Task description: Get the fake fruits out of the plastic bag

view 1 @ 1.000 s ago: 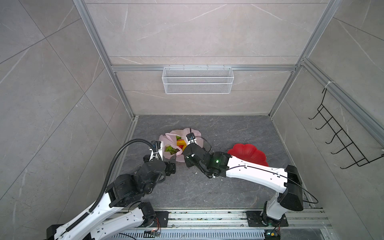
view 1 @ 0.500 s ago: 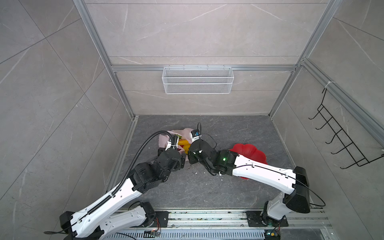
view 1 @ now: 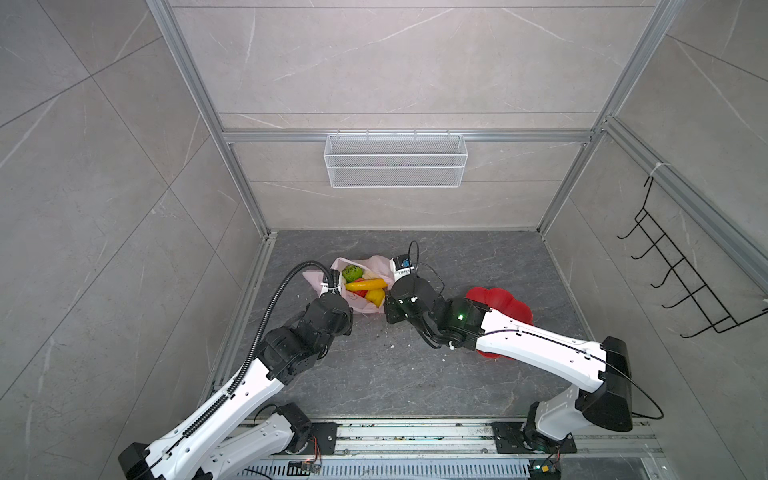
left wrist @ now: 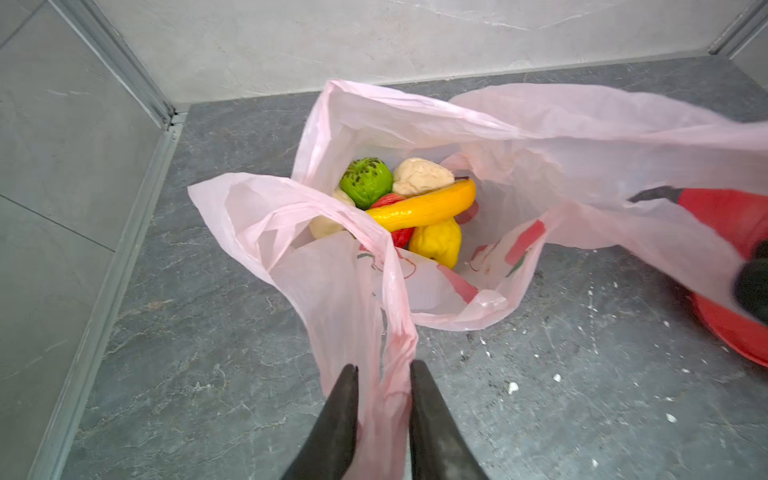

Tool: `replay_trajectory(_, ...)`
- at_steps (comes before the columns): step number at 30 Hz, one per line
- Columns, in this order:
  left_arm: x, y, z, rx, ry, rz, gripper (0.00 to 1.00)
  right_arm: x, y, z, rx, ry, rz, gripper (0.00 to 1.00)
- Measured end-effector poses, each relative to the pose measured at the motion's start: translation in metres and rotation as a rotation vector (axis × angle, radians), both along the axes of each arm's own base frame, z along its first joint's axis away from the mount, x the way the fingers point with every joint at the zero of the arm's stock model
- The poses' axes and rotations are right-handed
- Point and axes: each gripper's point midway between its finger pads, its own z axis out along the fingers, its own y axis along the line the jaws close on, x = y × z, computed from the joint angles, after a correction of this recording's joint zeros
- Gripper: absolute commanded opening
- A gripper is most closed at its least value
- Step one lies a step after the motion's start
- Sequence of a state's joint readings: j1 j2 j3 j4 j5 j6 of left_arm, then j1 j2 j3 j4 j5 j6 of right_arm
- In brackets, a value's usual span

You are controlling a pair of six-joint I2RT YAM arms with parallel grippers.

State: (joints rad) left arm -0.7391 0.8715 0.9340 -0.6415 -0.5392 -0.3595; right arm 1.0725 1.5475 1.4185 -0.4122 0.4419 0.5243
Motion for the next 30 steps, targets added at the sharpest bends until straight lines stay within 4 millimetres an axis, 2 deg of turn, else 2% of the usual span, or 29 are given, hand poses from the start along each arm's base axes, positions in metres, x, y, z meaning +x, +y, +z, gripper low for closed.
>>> replay_trajectory(5,-0.011,0.012,0.002,-0.059,-0.008,0.036,0.14,0.011,-0.026,-0.013,-0.028,0.006,-0.058,0.19)
replay_trajectory(9,-0.031,0.028,0.005,-0.131,0.004,0.068,0.13,0.018,-0.047,-0.023,-0.052,0.012,-0.102,0.19)
replay_trajectory(15,-0.069,0.049,-0.009,-0.215,0.111,0.103,0.11,0.022,-0.066,-0.01,-0.037,-0.006,-0.141,0.19)
replay_trajectory(19,-0.086,0.053,-0.025,-0.237,0.207,0.124,0.1,0.017,-0.073,0.0,-0.019,-0.015,-0.141,0.19)
replay_trajectory(22,-0.093,0.055,-0.032,-0.252,0.254,0.145,0.09,0.013,-0.076,0.001,-0.012,-0.004,-0.141,0.19)
replay_trajectory(25,-0.097,0.057,-0.037,-0.265,0.279,0.169,0.09,0.006,-0.08,-0.013,-0.012,0.036,-0.138,0.18)
replay_trajectory(30,-0.099,0.058,-0.043,-0.292,0.3,0.212,0.08,-0.012,-0.097,-0.053,-0.055,0.133,-0.149,0.17)
